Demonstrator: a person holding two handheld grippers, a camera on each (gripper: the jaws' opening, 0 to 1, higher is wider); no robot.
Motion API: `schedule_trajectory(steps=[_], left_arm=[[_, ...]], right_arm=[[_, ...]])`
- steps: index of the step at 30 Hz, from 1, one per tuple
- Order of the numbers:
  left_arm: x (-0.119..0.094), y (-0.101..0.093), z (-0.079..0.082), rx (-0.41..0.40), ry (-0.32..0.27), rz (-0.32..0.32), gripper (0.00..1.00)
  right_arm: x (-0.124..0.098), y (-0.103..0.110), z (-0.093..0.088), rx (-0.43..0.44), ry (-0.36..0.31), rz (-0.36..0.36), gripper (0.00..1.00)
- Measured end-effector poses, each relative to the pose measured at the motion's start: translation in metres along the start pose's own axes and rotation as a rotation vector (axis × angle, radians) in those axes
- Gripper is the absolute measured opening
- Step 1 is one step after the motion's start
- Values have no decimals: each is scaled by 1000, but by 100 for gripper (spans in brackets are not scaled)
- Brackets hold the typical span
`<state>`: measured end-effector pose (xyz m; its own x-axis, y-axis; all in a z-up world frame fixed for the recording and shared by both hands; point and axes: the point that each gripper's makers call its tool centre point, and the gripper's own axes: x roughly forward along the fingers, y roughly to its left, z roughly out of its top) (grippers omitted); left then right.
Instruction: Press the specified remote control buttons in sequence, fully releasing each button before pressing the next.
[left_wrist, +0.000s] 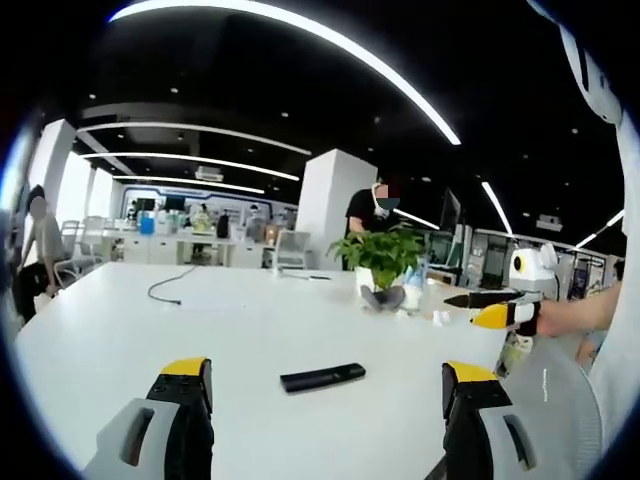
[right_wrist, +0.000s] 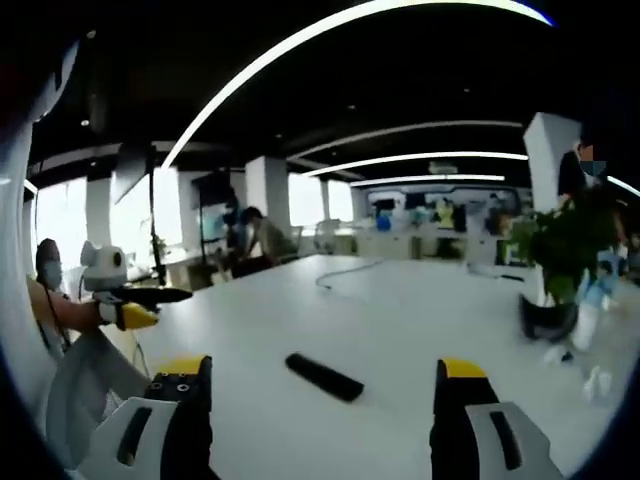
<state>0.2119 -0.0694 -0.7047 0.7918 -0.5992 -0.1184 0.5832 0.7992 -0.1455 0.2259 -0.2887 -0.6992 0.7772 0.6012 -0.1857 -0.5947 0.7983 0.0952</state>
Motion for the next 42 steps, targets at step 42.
schedule_trajectory(steps=[42], left_arm=[[-8,13,8,4,-45,72,97]], right_arm=[[-6,-23,-15,-45,44,-104,90]])
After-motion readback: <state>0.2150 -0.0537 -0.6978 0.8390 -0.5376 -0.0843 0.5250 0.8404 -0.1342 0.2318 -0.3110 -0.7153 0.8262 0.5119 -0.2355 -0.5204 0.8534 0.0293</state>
